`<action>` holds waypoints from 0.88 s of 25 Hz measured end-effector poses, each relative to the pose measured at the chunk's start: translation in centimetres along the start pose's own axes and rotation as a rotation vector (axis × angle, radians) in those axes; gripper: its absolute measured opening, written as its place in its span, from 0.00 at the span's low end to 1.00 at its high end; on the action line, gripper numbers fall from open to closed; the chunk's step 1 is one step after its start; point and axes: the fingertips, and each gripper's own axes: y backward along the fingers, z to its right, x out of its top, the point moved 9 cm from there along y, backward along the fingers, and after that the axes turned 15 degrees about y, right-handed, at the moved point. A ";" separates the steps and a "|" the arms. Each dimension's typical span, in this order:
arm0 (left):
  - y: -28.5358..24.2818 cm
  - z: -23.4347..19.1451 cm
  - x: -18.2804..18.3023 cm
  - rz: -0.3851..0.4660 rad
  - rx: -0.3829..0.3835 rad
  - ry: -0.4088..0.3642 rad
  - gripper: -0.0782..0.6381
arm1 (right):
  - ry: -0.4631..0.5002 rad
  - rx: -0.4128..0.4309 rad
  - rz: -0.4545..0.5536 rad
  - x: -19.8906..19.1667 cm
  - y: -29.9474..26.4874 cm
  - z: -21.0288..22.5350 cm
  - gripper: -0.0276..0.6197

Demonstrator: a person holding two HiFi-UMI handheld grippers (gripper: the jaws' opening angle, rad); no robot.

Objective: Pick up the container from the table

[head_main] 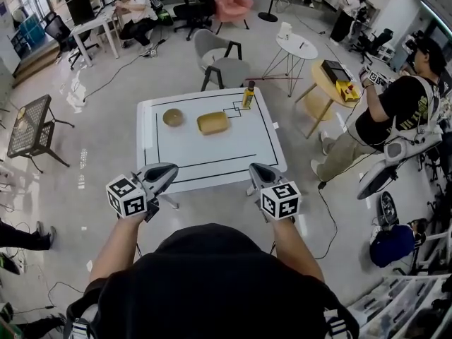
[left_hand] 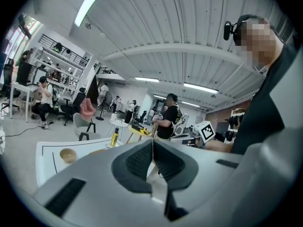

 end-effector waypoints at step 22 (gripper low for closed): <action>-3.5 0.5 0.6 -0.005 0.005 0.012 0.12 | -0.004 0.013 -0.009 -0.1 -0.2 3.5 0.05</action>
